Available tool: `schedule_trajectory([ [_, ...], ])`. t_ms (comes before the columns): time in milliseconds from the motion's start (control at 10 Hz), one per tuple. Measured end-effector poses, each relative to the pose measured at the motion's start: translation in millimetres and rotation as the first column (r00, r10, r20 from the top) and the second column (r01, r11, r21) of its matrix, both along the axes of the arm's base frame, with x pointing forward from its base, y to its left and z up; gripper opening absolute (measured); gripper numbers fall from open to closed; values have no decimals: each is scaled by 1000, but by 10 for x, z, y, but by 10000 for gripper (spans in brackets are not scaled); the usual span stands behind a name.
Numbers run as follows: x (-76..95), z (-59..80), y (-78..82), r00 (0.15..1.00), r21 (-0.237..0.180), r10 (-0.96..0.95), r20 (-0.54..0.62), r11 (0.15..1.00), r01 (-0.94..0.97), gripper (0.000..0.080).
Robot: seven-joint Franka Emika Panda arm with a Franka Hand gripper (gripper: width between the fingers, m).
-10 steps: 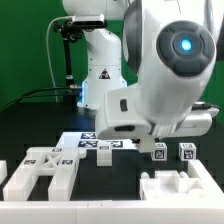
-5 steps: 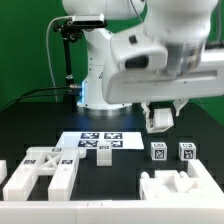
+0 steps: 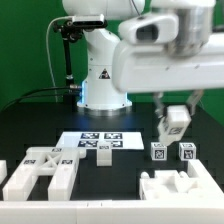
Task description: Assemble chair
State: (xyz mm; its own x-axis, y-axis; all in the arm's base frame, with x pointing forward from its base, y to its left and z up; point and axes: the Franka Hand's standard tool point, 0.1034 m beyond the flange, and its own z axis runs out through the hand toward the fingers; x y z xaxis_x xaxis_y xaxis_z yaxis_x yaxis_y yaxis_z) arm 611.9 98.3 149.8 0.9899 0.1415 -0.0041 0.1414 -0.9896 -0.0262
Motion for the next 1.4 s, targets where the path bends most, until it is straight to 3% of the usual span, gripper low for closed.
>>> schedule_trajectory([
  [100,132,78,33,997,7,5,76,1000,-5,285],
  [300,133,95,19,979,24,-4,205,1000,-1,285],
  [600,207,64,48,907,58,-23,420,998,-1,286],
  [700,253,-25,142,875,71,-23,484,997,-14,286],
  [800,285,-156,153,865,67,-9,502,997,-28,286],
  [900,321,-189,166,834,76,-19,551,997,-28,286],
  [1200,296,-246,157,839,70,-10,545,997,-34,286],
  [1400,234,-395,153,845,63,2,534,997,-42,286],
])
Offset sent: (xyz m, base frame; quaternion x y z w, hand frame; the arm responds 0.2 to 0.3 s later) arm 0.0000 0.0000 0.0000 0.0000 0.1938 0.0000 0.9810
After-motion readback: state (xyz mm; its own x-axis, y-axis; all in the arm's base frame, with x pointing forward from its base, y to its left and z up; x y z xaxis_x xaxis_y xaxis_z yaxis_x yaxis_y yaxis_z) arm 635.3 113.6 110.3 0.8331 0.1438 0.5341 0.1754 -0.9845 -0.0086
